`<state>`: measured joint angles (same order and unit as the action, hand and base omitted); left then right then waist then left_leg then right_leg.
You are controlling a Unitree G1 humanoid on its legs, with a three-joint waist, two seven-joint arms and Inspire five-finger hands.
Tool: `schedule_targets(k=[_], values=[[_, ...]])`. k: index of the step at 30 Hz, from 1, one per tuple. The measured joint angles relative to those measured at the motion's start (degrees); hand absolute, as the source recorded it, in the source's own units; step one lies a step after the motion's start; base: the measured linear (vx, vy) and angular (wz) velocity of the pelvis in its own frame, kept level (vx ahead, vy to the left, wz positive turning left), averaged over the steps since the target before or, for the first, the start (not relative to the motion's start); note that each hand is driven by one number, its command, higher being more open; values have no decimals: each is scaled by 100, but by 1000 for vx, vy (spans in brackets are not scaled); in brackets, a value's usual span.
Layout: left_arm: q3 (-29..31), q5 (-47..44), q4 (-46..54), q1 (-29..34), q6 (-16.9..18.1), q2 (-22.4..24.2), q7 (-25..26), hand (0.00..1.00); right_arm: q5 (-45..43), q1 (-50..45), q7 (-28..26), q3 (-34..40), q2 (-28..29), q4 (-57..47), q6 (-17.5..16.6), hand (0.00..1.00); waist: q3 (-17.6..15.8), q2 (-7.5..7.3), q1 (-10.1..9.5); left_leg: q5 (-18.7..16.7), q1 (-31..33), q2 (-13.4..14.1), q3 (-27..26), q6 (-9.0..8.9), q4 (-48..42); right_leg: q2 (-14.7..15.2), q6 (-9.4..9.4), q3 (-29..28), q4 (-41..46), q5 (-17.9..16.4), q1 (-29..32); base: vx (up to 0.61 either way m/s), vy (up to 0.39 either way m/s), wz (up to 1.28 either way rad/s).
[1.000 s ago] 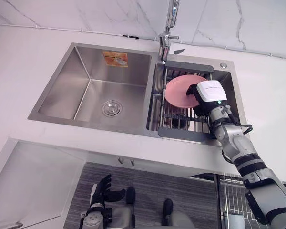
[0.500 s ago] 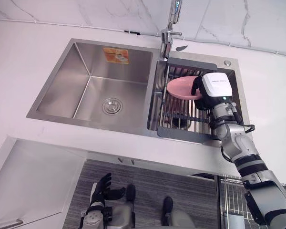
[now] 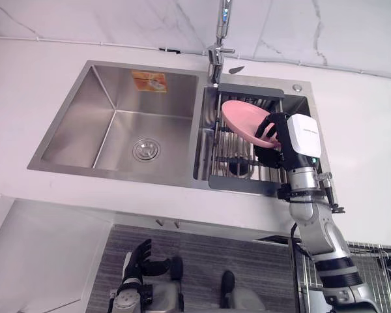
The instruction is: Walk over to the sink, pick up the cup, carry it to the dishwasher, place the cup inside the dishwasher, then close the dishwasher door
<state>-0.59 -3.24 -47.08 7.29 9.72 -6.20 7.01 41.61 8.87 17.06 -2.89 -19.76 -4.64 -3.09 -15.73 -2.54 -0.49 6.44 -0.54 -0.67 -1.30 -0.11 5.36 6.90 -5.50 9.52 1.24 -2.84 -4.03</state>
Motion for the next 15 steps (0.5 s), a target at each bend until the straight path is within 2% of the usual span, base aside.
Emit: schedule_targets(k=[6, 11, 15], values=[[13, 2, -241, -27, -25, 4, 9, 90, -201, -540, 0, 0, 49, -355, -130, 30, 278, -6, 3, -13, -19, 14, -84, -11, 0, -14, 17, -89, -17, 11, 14, -36, -1, -8], [12, 8, -283, -36, -57, 6, 11, 90, -207, -724, 22, 116, 164, -900, -173, 30, 337, -11, 6, -34, -45, 54, -133, -1, 1, -47, 55, -162, -32, 37, 24, -21, -9, -9], [9, 107, -451, -36, -71, 6, 18, 90, -212, -976, 58, 245, 317, -1211, -225, 30, 590, -44, 15, -34, -58, 73, -147, -2, -2, -66, 66, -172, -46, 46, 13, 17, -9, -2]])
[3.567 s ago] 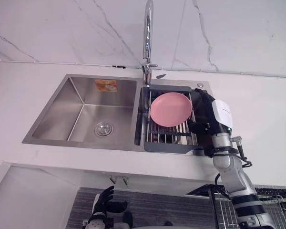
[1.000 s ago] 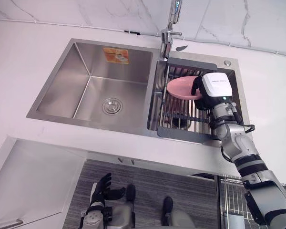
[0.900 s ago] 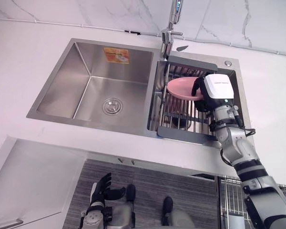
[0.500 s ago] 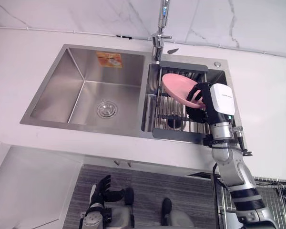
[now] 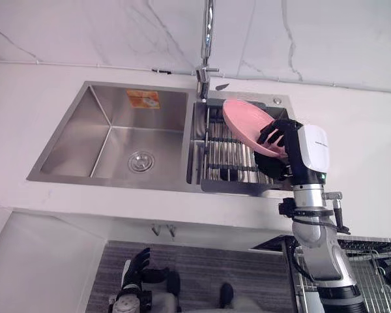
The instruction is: Walk over to the sink, pick up the cup, carry it to the dishwasher, place the cup inside the dishwasher, then close the dishwasher door
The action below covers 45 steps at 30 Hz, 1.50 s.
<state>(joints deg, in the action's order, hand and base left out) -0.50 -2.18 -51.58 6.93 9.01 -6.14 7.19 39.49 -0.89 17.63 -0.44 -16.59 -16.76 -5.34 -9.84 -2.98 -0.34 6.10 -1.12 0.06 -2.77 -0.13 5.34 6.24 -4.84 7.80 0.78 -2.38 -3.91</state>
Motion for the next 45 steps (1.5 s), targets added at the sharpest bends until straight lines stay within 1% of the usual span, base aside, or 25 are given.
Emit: schedule_targets(k=[7, 9, 11, 13, 16, 17, 18, 19, 21, 23, 24, 26, 27, 28, 29, 30, 31, 32, 34, 36, 37, 38, 39, 42, 45], values=[[-2, 7, -59, -1, -5, -2, 1, 90, -11, -379, 95, 185, 362, -389, -47, 30, 53, -8, 63, -28, -75, 69, -56, -43, -28, -58, 42, -60, 1, 24, -47, -32, -12, -4], [0, 15, -64, -2, -5, 8, -4, 90, -12, -539, 130, 188, 466, -490, -56, 30, 56, -19, 103, -79, 59, 84, -20, -62, -221, -72, 50, -22, 29, 29, -19, -64, -23, 10], [12, 7, -74, -69, -9, 22, 5, 90, -86, -701, 220, 258, 555, -744, -56, 30, 9, 16, 137, -402, 532, 125, 91, -86, -1036, -106, 89, 103, 44, 54, 18, -67, -18, 26], [7, 7, -114, -154, -20, 59, 2, 90, -203, -685, 287, 252, 553, -907, -57, 30, -43, 93, 118, -672, 763, 209, 118, -104, -1581, -175, 112, 102, 103, 57, 25, -76, -5, 2], [-53, 7, -109, -185, -24, 64, 2, 90, -221, -619, 406, 242, 545, -1079, -109, 30, -100, 154, 117, -910, 869, 285, 121, -217, -1917, -223, 162, -62, 278, -4, 177, -123, 17, -29], [-64, 0, -82, -190, -23, 44, 5, 90, -223, -586, 434, 243, 500, -1112, -135, 30, -116, 169, 111, -1048, 995, 237, 333, -179, -2320, -227, 224, -197, 365, -66, 308, -65, 61, -72], [-78, 0, -75, -182, -23, 94, 23, 90, -225, -539, 432, 237, 403, -1109, -140, 30, -128, 267, 107, -1393, 1114, 208, 748, -215, -2774, -336, 164, -434, 440, -82, 429, -49, 75, -86], [-111, 4, -80, -173, -25, 109, 25, 90, -225, -538, 435, 241, 367, -1107, -146, 30, -124, 348, 116, -1595, 1094, 211, 830, -257, -2779, -382, 146, -543, 438, -71, 448, -43, 117, -93], [-204, 4, -96, -174, -12, 69, 12, 90, -224, -631, 436, 262, 364, -1120, -151, 30, -140, 300, 185, -1630, 1053, 166, 623, -229, -2720, -318, 97, -836, 440, -22, 534, -31, 134, -69], [-212, -16, -93, -180, -4, 67, 25, 90, -216, -642, 433, 317, 322, -1114, -139, 30, -162, 281, 250, -1681, 1072, 150, 196, -105, -2755, -265, 41, -1270, 548, 93, 807, -29, 179, -85], [-210, -18, -90, -178, -4, 70, 38, 90, -208, -638, 431, 320, 321, -1111, -123, 30, -163, 283, 247, -1700, 1069, 153, 69, -78, -2771, -273, 11, -1401, 548, 125, 856, -15, 171, -105], [-203, -45, -37, -156, 18, 65, 79, 90, -150, -489, 418, 313, 317, -1014, -40, 30, -169, 269, 194, -1761, 1059, 210, -504, 49, -2847, -313, -149, -1923, 532, 355, 1090, -5, 125, -126], [-199, -71, -37, -155, 21, 66, 100, 90, -128, -405, 416, 310, 317, -938, -24, 30, -169, 269, 192, -1793, 1049, 239, -617, 88, -2869, -316, -145, -1945, 521, 414, 1150, -19, 125, -141], [-154, -126, -50, -154, 20, 75, 129, 90, -99, -255, 413, 310, 315, -759, 20, 30, -172, 269, 158, -1832, 997, 313, -886, 145, -2882, -283, -40, -1705, 519, 528, 1234, -37, 128, -140], [-76, -149, -58, -150, 19, 93, 132, 90, -84, -150, 413, 311, 313, -596, 90, 30, -181, 268, 126, -1818, 916, 411, -1205, 224, -2839, -183, 197, -1199, 635, 482, 1285, -45, 75, -133], [-62, -174, -61, -151, 19, 98, 137, 90, -57, -120, 409, 311, 308, -538, 133, 30, -201, 269, 117, -1808, 858, 445, -1324, 243, -2818, -123, 306, -917, 885, 371, 1365, -63, 56, -103], [-55, -229, -105, -146, 15, 86, 132, 90, 67, -123, 401, 310, 311, -422, 180, 30, -210, 259, 134, -1806, 695, 482, -1491, 250, -2730, 28, 435, -384, 1479, 86, 1430, -44, 23, -71], [-56, -237, -128, -145, 10, 80, 131, 90, 138, -137, 381, 310, 310, -361, 208, 30, -207, 255, 134, -1806, 580, 521, -1621, 249, -2650, 134, 462, -56, 1988, -186, 1401, -62, -5, -62], [26, -241, -185, -146, -5, 69, 168, 90, 284, -162, 378, 312, 305, -366, 184, 30, -178, 222, 145, -1813, 492, 574, -1771, 190, -2490, 208, 435, 146, 2346, -529, 1303, -24, -78, -35], [129, -240, -195, -165, -48, 18, 178, 90, 364, -230, 357, 328, 296, -364, 159, 30, -109, 100, 137, -1819, 535, 523, -1789, 79, -2467, 223, 127, 170, 1684, -698, 980, 26, -149, -17], [165, -244, -256, -146, -80, 33, 175, 90, 398, -278, 338, 359, 258, -294, 168, 30, -75, 175, 142, -1751, 545, 564, -1635, -14, -2421, 69, 158, 195, 1384, -531, 869, 30, -132, -10], [197, -251, -260, -131, -114, 67, 179, 90, 404, -333, 337, 400, 261, -273, 184, 30, -51, 216, 132, -1716, 541, 566, -1537, -15, -2386, -9, 175, 191, 1212, -433, 799, 77, -144, -20], [256, -360, -263, -103, -156, 90, 191, 90, 405, -456, 338, 487, 277, -266, 214, 30, 7, 284, 118, -1631, 475, 608, -1474, -78, -2216, -151, 216, 154, 797, -212, 638, 102, -97, -28], [189, -335, -252, -89, -83, 131, 119, 90, 400, -609, 338, 684, 348, -265, 239, 30, 33, 260, 106, -1518, 357, 594, -1417, -127, -1905, -310, 243, -97, 202, 154, 458, 95, -53, -48], [70, -218, -286, -76, -73, 108, 85, 90, 388, -899, 342, 904, 415, -219, 281, 30, 100, 264, 132, -1491, 153, 550, -1330, -158, -1764, -319, 217, -212, 3, 220, 273, 97, 0, -33]])
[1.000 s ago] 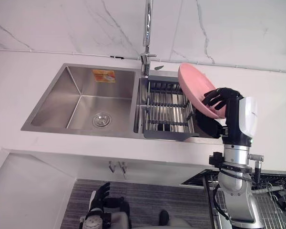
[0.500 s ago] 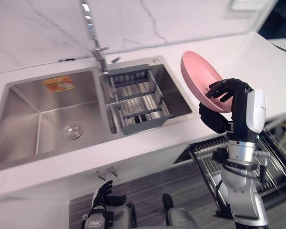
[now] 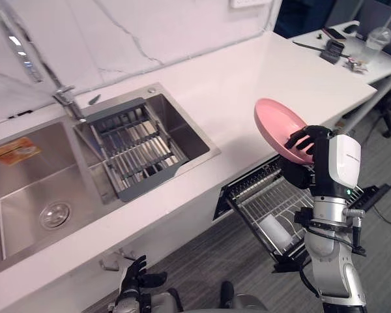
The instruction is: Walk over to the sink, pick up the cup, carry it to the dishwasher, place the cup inside the dishwasher, then close the dishwasher door
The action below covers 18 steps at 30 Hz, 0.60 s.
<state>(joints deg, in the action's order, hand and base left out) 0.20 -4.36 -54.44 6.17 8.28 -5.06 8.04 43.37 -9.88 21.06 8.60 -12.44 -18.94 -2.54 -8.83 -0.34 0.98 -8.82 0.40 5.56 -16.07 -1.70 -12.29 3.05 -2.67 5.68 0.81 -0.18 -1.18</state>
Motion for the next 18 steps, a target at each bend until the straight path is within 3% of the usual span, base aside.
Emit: schedule_targets(k=[4, 10, 14, 18], values=[[-127, 10, -5, 95, 26, 2, -42, 90, -116, -468, 10, 373, 53, 254, 73, 30, 207, 7, 58, 20, -209, -94, 26, 5, 232, 45, -29, -33, -161, 11, -173, 78, 34, -3], [-203, 134, -24, 123, 30, -9, -105, 90, -161, -485, 10, 709, 77, 730, 137, 30, 222, 43, 128, 177, -254, -206, 167, 12, 463, 123, -50, 79, -196, 14, -187, -19, 7, 12], [-202, 133, -9, 122, 41, 67, -106, 90, -242, -382, 25, 902, -32, 925, 138, 30, 124, 211, 138, 186, -162, -226, 154, 11, 509, 125, -68, -44, -95, 38, 28, -82, 3, -13], [-303, 115, 53, 4, 96, 103, -103, 90, -525, 42, 82, 1155, -398, 1441, 248, 30, -240, 415, 193, 231, 225, -271, 120, 85, 359, 190, -75, -156, 250, 42, 545, -90, 19, -9]])
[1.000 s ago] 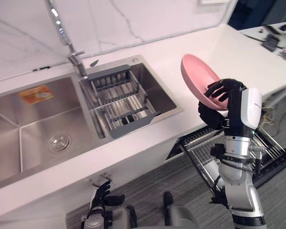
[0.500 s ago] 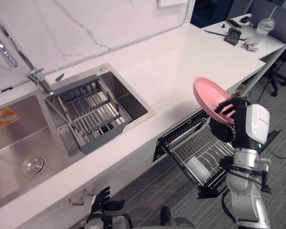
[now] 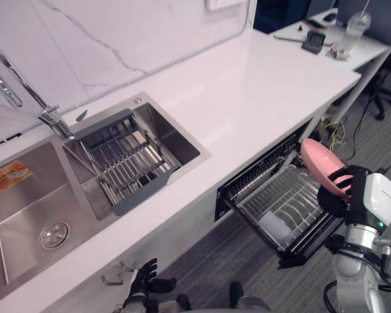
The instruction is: Walk over to the sink, pick up the cup, carry it to the dishwasher, place the cup inside the dishwasher, then close the dishwasher door
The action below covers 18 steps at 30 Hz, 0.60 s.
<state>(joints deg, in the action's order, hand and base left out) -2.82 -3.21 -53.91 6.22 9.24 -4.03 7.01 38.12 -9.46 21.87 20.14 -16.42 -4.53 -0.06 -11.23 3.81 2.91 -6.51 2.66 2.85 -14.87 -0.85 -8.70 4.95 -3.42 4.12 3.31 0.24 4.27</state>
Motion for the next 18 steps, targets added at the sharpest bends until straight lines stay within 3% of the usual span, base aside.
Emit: schedule_targets(k=[7, 18], values=[[2, -138, 284, -202, 37, -9, 128, 90, -490, 943, 96, 35, -348, 676, 113, 30, -697, 64, -37, 47, 502, 0, -54, 70, -207, 20, 5, -98, 365, 9, 627, -97, 1, -4], [-21, -411, 627, -511, 219, 34, 273, 90, -1446, 2437, 275, -116, -1090, 2045, 111, 30, -1366, 116, -226, 165, 987, -32, -65, 102, -283, 79, 13, -171, 695, 0, 1250, -15, 3, 0]])
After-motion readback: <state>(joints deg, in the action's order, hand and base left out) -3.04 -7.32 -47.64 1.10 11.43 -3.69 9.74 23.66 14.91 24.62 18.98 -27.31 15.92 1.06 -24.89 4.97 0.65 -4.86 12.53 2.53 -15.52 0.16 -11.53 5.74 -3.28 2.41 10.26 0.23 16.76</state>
